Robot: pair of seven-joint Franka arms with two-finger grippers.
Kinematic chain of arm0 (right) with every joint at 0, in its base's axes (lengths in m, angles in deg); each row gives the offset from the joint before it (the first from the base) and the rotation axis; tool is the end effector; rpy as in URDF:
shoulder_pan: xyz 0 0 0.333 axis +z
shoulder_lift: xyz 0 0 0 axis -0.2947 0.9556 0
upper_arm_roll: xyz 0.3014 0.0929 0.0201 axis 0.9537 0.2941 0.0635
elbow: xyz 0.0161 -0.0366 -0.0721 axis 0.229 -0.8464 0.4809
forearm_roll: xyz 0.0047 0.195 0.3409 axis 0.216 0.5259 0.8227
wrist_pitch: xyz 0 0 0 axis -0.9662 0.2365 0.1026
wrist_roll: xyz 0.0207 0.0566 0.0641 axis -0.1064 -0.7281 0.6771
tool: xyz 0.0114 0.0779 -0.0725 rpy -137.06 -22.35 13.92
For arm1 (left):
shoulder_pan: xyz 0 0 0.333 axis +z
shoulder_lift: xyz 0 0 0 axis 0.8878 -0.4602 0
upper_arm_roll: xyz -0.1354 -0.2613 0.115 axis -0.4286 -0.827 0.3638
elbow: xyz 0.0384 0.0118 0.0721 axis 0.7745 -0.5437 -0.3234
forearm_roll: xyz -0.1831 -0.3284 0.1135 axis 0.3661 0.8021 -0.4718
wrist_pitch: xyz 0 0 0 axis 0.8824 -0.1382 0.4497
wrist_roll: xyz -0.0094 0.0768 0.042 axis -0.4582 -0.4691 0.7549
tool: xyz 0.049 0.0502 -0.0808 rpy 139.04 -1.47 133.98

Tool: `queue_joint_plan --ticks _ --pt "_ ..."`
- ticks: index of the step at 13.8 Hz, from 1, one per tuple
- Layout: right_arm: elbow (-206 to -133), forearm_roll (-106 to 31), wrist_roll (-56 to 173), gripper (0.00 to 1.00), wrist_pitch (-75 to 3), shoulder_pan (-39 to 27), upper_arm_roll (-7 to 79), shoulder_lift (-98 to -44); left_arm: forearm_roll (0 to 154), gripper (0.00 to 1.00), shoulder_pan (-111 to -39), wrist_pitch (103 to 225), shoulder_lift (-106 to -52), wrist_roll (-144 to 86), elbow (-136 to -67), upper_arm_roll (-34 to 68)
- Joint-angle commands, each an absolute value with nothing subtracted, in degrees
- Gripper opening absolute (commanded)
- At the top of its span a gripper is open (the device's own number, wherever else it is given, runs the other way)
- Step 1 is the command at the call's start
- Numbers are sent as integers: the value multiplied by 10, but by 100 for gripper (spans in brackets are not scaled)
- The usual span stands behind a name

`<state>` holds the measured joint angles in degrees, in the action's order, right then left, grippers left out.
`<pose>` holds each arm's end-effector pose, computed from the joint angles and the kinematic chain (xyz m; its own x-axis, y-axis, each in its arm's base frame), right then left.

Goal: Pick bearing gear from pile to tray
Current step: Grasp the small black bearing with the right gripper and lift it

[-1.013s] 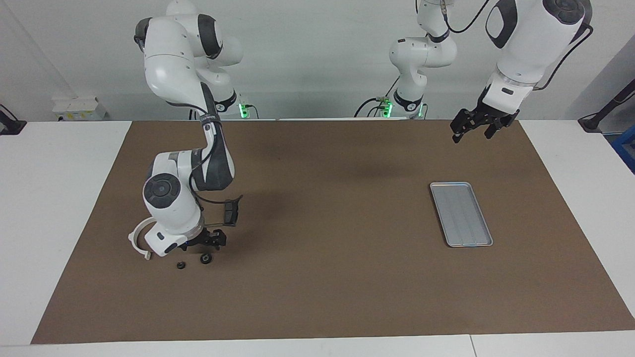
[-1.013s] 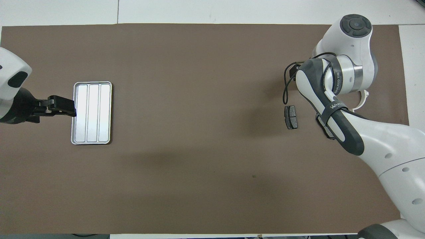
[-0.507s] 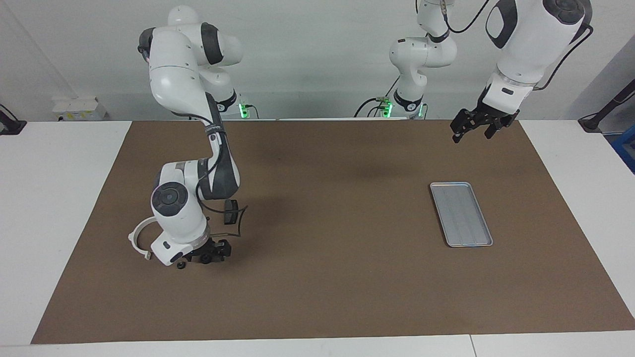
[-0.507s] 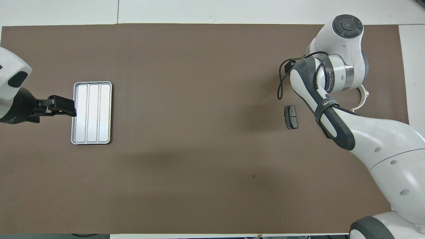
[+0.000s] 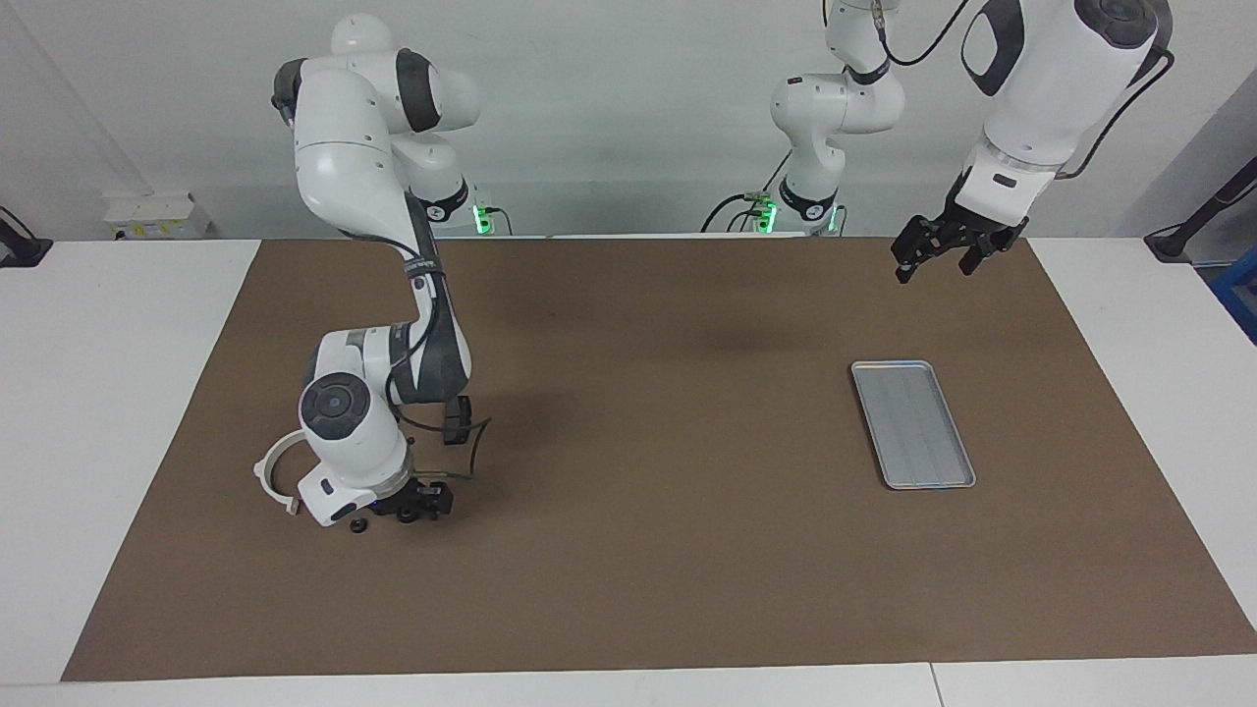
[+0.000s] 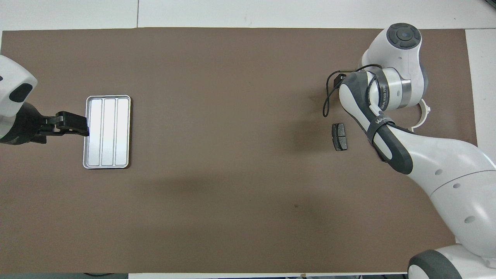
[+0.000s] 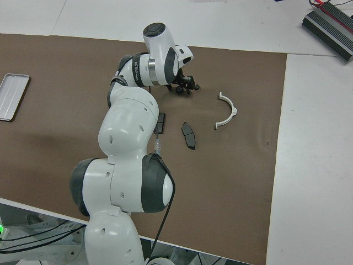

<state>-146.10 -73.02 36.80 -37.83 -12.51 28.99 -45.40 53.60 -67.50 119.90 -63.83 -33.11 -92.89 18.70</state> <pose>0.7216 0.0559 0.2773 0.9925 -0.1202 -0.0234 -0.1180 -0.9899 0.0783 0.5276 -0.0633 0.5922 0.9959 0.0862 -0.0260 0.0867 -0.9961 0.0175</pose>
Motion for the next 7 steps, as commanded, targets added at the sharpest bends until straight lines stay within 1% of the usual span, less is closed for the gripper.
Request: queue_joint_plan --ticks 1,4,5,6,7 --pt "-1483 -733 356 88 -382 -130 293 -463 544 100 -673 1196 -630 -332 -935 187" --pt "-1478 -733 357 74 -379 -130 292 -463 544 100 -673 1196 -630 -332 -935 187" --pt "-1477 -733 356 72 -378 -130 292 -464 544 100 -673 1196 -630 -332 -935 187" --pt "-1477 -732 357 65 -378 -130 292 -464 544 100 -673 1196 -630 -332 -935 187" --pt "-1477 -731 357 55 -378 -130 292 -464 544 100 -672 1196 -630 -333 -935 187"
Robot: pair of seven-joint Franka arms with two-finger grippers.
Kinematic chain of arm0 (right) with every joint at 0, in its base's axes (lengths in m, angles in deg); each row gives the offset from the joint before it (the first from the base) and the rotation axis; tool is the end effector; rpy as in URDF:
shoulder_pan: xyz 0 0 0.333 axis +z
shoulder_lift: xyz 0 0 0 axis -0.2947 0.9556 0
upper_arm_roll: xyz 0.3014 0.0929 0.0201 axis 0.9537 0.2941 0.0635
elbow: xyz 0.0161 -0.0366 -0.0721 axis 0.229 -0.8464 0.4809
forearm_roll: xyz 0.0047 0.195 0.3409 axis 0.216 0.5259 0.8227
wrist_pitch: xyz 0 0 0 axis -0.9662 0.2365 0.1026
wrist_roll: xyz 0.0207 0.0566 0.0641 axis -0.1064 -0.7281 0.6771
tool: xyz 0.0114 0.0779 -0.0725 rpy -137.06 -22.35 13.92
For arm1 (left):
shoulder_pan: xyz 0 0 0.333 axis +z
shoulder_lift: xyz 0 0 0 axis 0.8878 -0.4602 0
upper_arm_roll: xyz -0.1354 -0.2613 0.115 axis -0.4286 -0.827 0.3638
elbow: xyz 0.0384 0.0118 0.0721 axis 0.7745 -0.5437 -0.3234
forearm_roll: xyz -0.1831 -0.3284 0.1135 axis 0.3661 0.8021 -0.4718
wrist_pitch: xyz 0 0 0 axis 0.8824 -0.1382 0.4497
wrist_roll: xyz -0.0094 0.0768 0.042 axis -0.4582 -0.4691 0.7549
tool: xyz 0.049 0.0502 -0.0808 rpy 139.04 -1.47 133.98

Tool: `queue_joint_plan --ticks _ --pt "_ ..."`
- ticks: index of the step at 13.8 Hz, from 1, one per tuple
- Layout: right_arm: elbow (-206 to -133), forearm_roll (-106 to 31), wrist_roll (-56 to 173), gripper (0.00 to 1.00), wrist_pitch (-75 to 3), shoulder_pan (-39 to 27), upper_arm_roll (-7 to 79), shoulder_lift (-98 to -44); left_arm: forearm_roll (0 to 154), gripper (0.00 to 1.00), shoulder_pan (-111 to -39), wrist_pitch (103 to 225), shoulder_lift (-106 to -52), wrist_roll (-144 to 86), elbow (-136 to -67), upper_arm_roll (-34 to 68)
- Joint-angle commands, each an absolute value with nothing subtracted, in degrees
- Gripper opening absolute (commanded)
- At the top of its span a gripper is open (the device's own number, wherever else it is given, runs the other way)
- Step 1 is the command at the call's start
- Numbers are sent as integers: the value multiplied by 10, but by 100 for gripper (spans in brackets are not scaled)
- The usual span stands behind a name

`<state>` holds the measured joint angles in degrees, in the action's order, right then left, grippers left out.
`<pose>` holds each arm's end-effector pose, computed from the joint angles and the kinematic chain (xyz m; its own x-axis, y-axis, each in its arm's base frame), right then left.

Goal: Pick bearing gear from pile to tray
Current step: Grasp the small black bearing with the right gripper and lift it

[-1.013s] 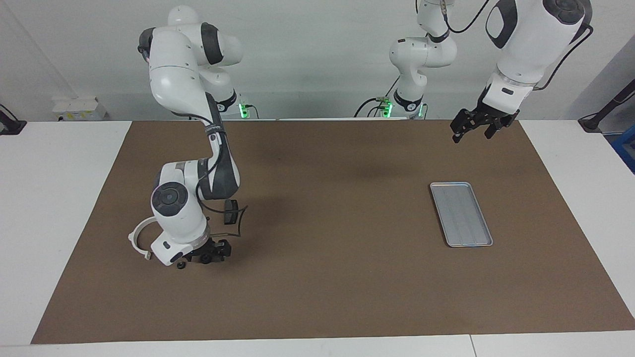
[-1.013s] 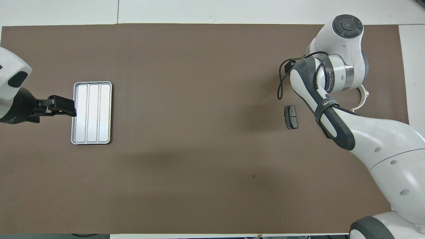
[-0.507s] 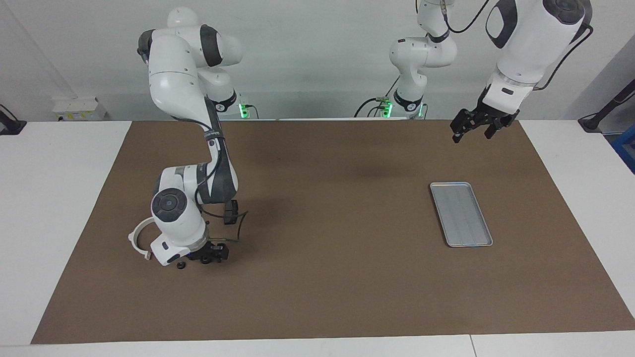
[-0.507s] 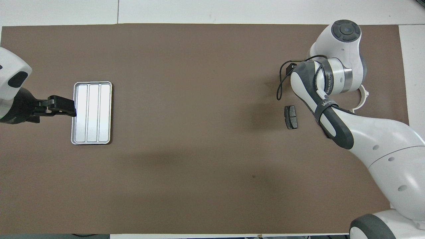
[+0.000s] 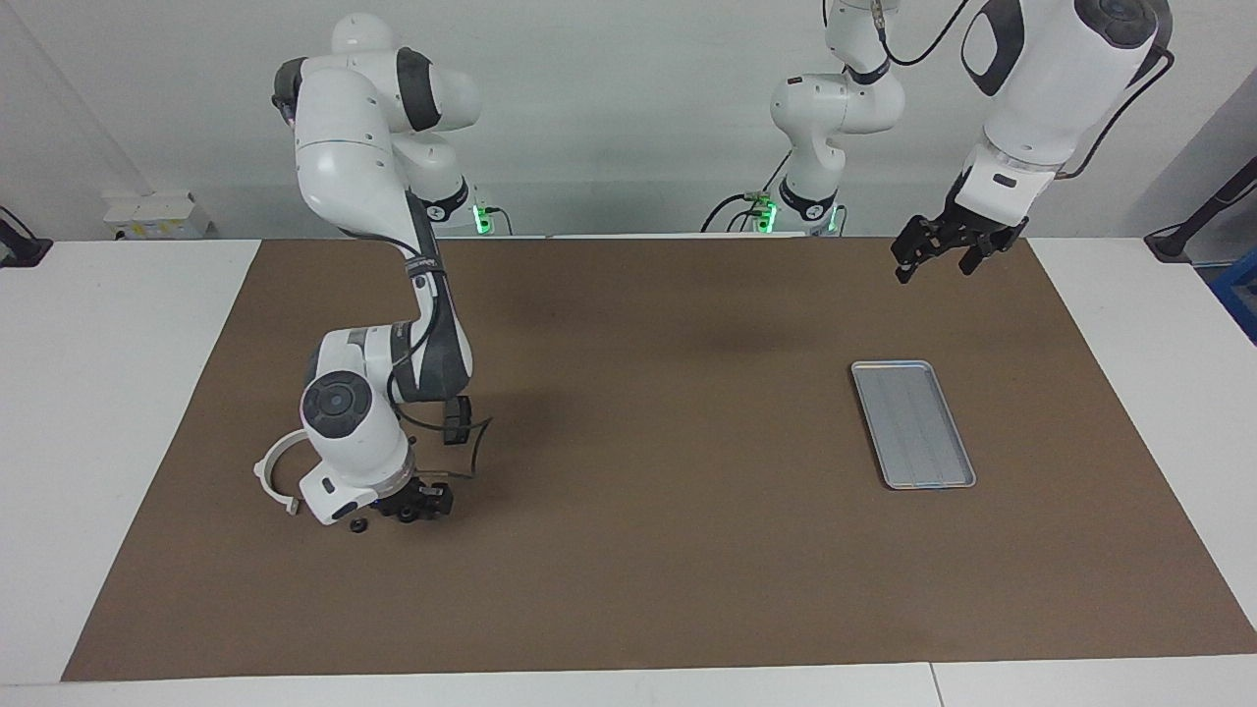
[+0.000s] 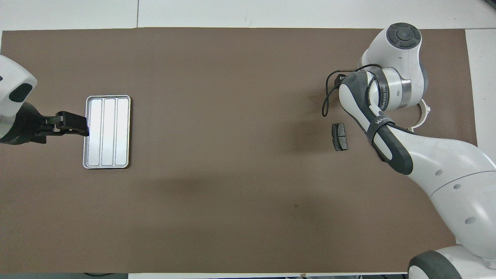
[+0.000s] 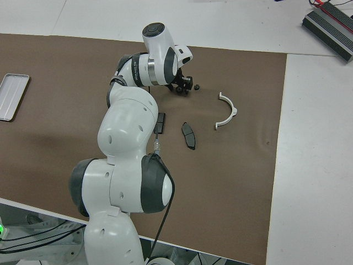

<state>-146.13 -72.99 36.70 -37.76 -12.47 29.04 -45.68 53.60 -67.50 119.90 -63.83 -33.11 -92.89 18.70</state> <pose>0.7215 0.0569 0.2805 0.9925 -0.1209 -0.0204 -0.1190 -0.9899 0.0767 0.5276 -0.0633 0.5922 0.9959 0.0862 -0.0260 0.0867 -0.9961 0.0175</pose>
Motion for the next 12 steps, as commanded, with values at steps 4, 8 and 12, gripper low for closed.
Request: queue_joint_plan --ticks 4,8,12 --pt "-1477 -729 358 10 -377 -136 292 -464 544 100 -673 1196 -630 -332 -935 187" --pt "-1477 -730 359 0 -377 -136 292 -464 544 100 -673 1196 -630 -332 -935 187" --pt "-1466 -740 363 0 -340 -134 292 -478 544 100 -673 1196 -630 -332 -935 187"
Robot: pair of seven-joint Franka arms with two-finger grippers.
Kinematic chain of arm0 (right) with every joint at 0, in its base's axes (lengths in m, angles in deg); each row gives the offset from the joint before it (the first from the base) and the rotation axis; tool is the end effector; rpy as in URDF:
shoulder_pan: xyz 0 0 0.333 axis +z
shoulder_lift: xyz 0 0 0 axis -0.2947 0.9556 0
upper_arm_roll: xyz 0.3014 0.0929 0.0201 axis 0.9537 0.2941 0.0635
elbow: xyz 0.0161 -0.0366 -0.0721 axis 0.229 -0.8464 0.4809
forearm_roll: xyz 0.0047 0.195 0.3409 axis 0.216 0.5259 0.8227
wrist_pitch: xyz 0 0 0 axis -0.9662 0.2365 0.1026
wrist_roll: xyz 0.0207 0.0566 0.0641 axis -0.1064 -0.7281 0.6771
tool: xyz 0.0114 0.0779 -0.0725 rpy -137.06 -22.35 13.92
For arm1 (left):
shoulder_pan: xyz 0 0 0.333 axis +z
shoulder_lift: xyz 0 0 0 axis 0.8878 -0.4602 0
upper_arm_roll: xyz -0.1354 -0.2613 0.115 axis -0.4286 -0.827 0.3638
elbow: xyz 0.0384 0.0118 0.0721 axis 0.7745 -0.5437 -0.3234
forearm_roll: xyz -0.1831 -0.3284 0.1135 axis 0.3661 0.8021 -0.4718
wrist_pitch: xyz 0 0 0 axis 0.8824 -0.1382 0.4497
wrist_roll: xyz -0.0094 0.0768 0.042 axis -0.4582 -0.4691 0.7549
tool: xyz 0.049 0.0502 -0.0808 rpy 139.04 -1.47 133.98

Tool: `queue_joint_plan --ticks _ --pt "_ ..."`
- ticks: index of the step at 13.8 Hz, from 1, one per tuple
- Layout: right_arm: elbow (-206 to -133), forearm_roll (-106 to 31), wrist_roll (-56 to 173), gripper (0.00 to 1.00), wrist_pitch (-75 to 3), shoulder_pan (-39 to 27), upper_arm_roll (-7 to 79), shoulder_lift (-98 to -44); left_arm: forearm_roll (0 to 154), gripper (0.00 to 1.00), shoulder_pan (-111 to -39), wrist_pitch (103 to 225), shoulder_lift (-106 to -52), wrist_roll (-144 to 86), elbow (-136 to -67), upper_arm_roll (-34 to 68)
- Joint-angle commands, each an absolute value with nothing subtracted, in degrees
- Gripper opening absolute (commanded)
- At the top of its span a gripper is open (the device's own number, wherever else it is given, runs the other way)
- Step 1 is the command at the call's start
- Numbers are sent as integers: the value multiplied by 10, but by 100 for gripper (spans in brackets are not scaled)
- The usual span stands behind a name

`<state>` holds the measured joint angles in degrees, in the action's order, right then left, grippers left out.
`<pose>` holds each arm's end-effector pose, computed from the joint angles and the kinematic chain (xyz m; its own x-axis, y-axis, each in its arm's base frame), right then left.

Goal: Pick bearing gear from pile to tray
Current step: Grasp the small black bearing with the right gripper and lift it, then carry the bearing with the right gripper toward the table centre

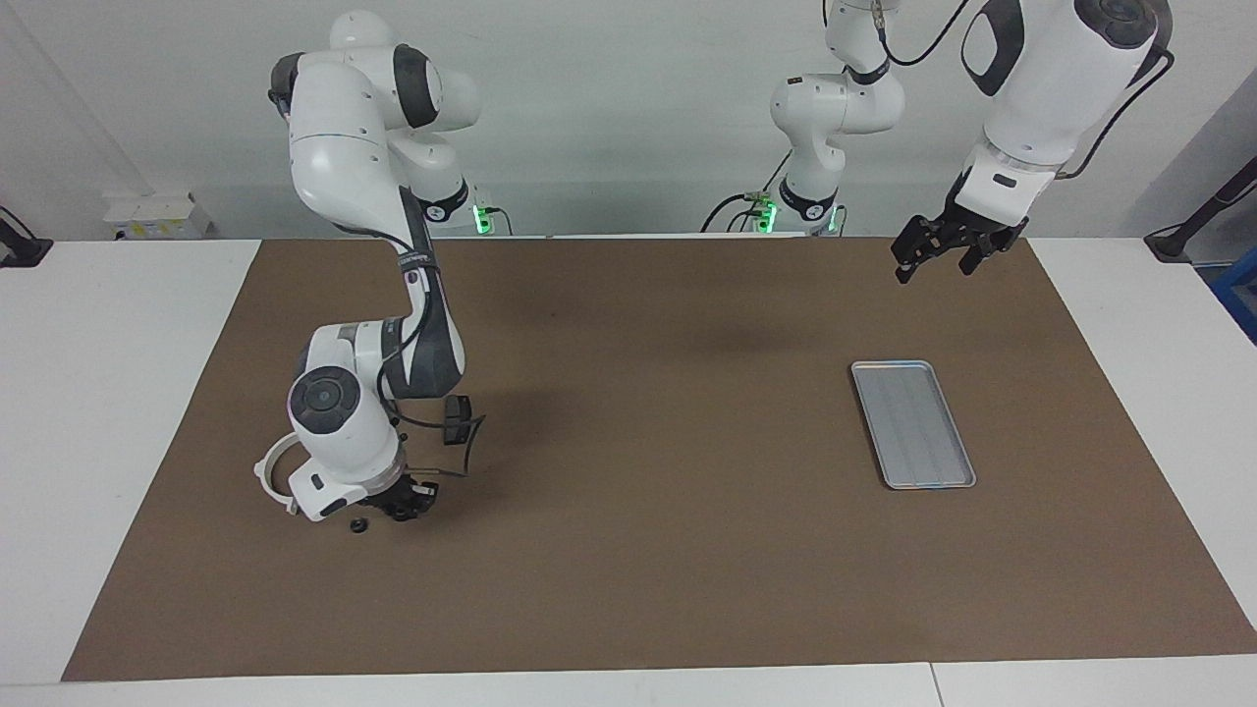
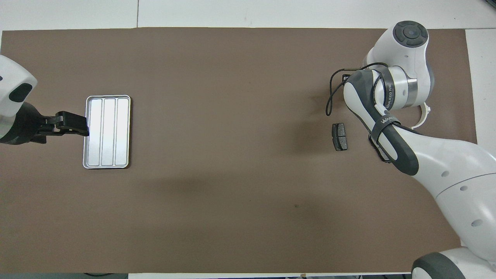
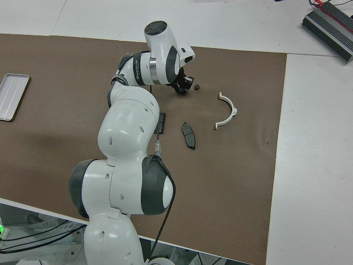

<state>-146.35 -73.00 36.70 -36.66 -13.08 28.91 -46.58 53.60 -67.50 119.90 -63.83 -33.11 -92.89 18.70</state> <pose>0.7199 0.0475 0.2885 0.9906 -0.1345 -0.0270 -0.1319 -0.9880 0.0806 0.5276 -0.0633 0.5922 0.9959 0.0862 -0.0260 0.0867 -0.9961 0.0175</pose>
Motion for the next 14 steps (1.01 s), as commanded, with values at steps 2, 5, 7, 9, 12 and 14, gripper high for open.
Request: queue_joint_plan --ticks 2,5,7,9,12,14 --pt "-1421 -747 373 0 -271 -127 292 -487 544 100 -673 1196 -630 -332 -935 187" --pt "-1394 -741 384 0 -175 -110 297 -540 544 100 -673 1196 -630 -332 -935 187" --pt "-1393 -718 361 0 -118 -78 306 -579 544 100 -673 1196 -630 -332 -935 187" --pt "-1359 -678 252 0 -69 -37 307 -596 544 100 -673 1196 -630 -332 -935 187" --pt "-1330 -648 1 0 -83 75 308 -595 544 100 -673 1196 -630 -332 -935 187" --pt "-1336 -646 -111 0 -140 138 308 -586 544 100 -673 1196 -630 -333 -935 187"
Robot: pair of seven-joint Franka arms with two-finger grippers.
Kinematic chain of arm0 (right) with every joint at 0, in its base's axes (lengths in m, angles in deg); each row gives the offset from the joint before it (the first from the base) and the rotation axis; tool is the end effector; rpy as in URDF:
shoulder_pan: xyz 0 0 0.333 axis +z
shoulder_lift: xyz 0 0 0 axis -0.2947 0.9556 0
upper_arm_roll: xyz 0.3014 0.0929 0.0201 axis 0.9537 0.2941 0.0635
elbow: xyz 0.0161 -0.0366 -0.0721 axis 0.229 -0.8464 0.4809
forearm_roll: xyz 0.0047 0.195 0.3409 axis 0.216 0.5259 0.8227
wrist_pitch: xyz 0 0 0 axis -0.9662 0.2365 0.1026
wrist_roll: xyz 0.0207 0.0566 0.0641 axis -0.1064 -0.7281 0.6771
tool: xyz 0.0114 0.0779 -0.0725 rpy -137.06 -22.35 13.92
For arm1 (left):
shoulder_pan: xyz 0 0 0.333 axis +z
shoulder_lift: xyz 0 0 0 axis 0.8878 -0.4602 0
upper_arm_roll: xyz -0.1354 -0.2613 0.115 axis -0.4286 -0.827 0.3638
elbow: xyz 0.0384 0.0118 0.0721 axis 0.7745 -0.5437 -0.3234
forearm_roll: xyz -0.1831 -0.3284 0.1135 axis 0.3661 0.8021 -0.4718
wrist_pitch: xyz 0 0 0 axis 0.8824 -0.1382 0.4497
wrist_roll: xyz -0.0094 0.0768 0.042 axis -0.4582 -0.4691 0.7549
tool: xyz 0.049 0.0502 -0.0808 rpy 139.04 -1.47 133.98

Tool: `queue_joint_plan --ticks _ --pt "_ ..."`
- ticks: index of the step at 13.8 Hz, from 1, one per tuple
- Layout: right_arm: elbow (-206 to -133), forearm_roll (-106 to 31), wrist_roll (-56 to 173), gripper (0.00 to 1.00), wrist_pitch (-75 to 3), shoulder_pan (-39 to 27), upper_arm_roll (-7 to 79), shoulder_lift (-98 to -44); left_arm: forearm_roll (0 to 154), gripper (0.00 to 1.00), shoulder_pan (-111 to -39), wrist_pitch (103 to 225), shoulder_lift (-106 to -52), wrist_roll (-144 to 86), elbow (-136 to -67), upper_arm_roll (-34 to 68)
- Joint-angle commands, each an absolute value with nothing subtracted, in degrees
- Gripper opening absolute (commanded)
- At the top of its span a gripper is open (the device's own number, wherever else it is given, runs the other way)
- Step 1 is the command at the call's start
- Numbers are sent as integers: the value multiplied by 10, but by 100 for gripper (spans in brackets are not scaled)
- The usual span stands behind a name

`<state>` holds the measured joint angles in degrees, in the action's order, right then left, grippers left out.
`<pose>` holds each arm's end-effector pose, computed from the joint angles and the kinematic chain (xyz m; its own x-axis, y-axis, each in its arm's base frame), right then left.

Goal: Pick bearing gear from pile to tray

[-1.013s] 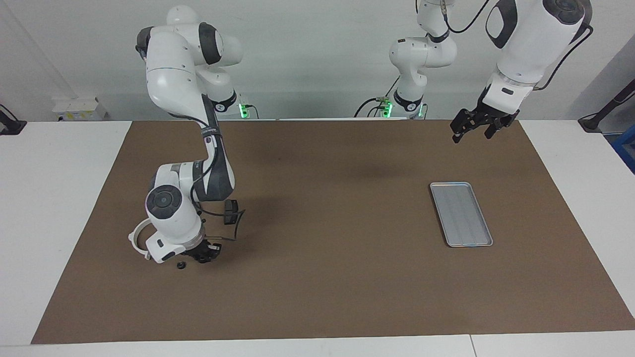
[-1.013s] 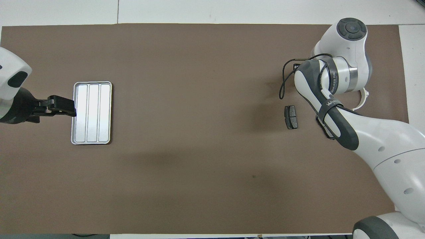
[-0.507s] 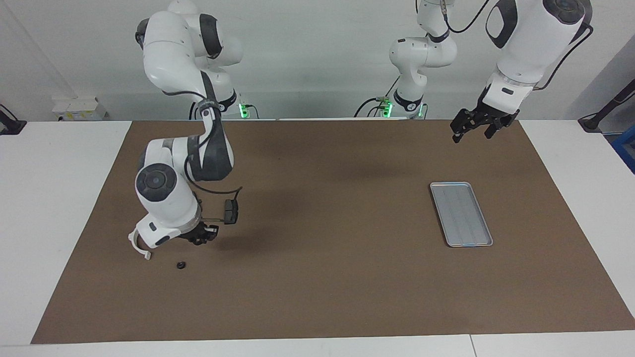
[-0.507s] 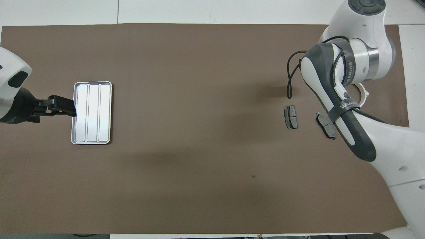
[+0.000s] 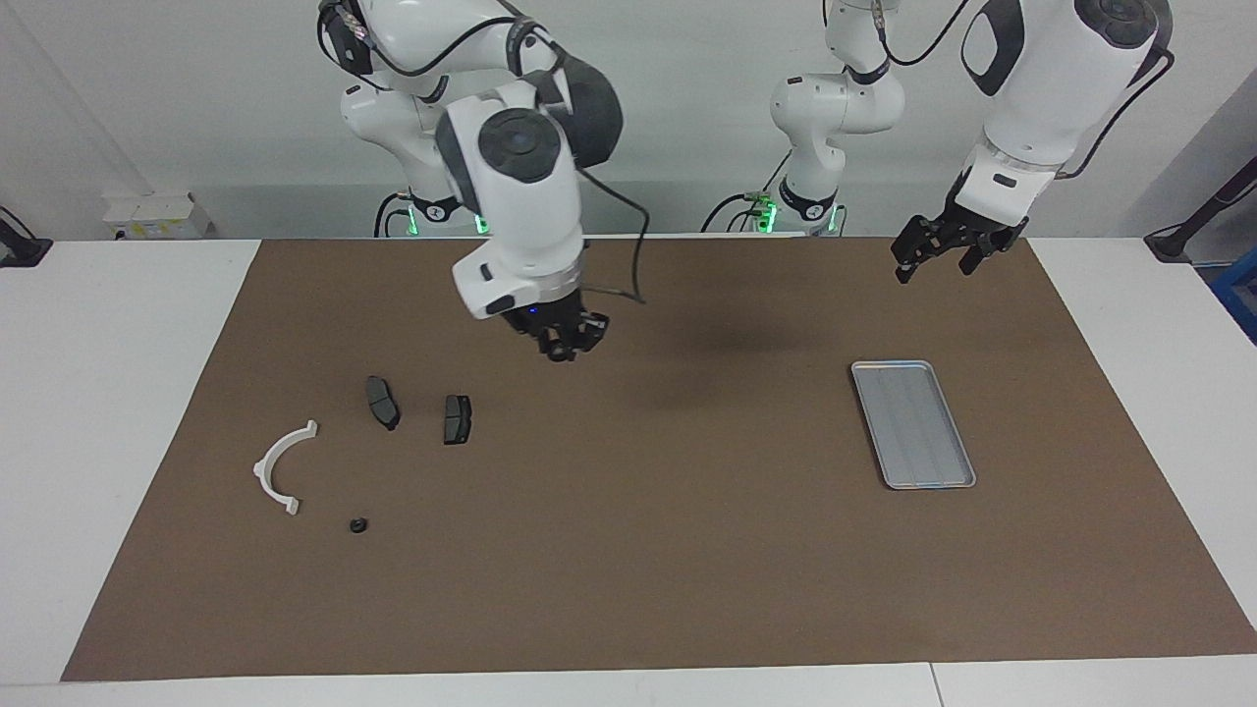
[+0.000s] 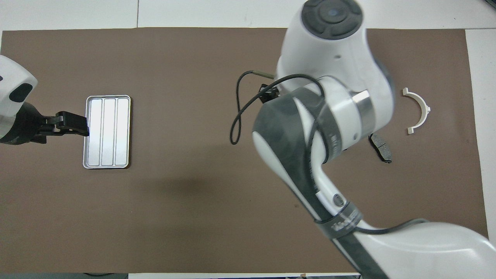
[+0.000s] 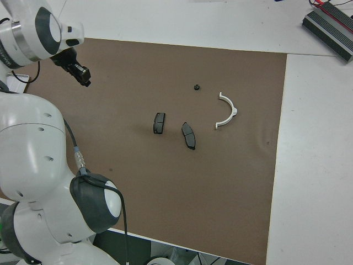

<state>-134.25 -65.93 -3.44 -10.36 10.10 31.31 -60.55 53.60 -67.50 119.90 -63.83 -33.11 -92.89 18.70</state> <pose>0.5949 0.3369 0.5233 0.9043 -0.4203 -0.0750 -0.4211 -0.9070 0.0054 0.5276 -0.0633 0.5922 0.9959 0.0862 -0.0260 0.0867 -0.9961 0.0175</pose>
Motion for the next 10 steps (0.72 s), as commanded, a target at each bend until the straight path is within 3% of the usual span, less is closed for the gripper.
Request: queue_joint_plan --ticks 1,2,5,10 --pt "-1350 -647 -149 0 -178 160 308 -573 544 100 -673 1195 -630 -332 -935 187" --pt "-1372 -651 -170 0 -214 168 308 -567 544 100 -673 1196 -630 -332 -935 187" --pt "-1374 -689 -242 0 -298 222 307 -482 544 100 -673 1196 -630 -333 -935 187" --pt "-1386 -720 -250 0 -381 222 307 -423 544 100 -673 1196 -630 -332 -935 187"
